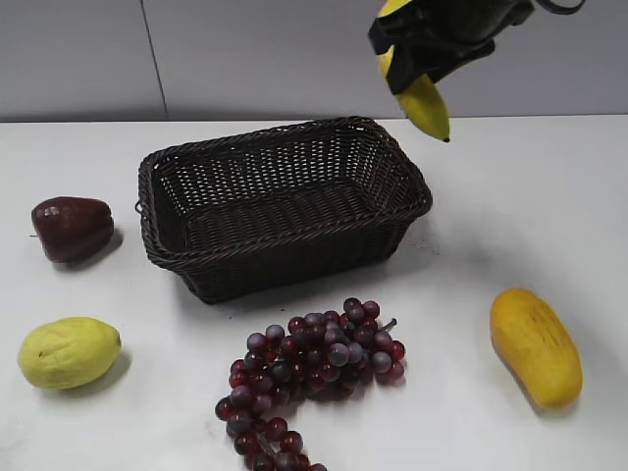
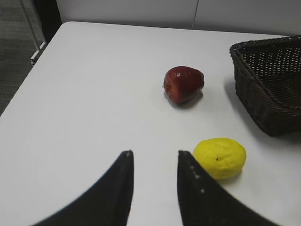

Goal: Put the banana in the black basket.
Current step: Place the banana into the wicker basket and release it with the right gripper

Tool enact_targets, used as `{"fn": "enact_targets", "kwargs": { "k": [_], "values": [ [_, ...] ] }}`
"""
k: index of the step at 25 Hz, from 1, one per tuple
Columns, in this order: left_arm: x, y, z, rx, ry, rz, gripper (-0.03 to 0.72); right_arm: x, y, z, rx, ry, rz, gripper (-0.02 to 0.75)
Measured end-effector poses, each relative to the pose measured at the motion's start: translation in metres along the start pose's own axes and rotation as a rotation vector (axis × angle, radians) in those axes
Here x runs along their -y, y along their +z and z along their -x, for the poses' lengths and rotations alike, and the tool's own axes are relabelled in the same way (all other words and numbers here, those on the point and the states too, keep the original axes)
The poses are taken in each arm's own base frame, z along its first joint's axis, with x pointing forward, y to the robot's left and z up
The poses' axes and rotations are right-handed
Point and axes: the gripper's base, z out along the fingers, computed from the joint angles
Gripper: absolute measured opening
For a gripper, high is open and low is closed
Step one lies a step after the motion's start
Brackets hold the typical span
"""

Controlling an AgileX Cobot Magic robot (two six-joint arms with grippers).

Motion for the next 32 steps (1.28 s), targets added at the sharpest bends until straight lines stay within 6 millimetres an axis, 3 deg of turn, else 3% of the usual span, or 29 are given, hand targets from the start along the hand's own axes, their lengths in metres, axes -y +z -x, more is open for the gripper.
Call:
{"fn": "enact_targets", "kwargs": {
  "k": [6, 10, 15, 18, 21, 27, 32],
  "values": [
    [0.000, 0.000, 0.000, 0.000, -0.001, 0.000, 0.236, -0.044, 0.019, 0.004, 0.047, -0.211, 0.053, 0.330],
    [0.000, 0.000, 0.000, 0.000, 0.000, 0.000, 0.236, -0.065, 0.045, -0.001, 0.027, -0.392, 0.077, 0.330],
    [0.000, 0.000, 0.000, 0.000, -0.001, 0.000, 0.236, -0.071, 0.080, -0.011, -0.023, -0.509, 0.087, 0.346],
    [0.000, 0.000, 0.000, 0.000, 0.000, 0.000, 0.236, -0.070, 0.090, -0.014, -0.042, -0.534, 0.074, 0.436],
    [0.000, 0.000, 0.000, 0.000, -0.001, 0.000, 0.236, -0.070, 0.089, -0.013, -0.042, -0.536, 0.074, 0.516],
    [0.000, 0.000, 0.000, 0.000, 0.000, 0.000, 0.236, -0.069, 0.079, -0.010, -0.109, -0.410, 0.067, 0.542],
    [0.000, 0.000, 0.000, 0.000, -0.001, 0.000, 0.236, -0.060, 0.048, -0.004, -0.137, -0.289, 0.006, 0.542]
  ]
}}
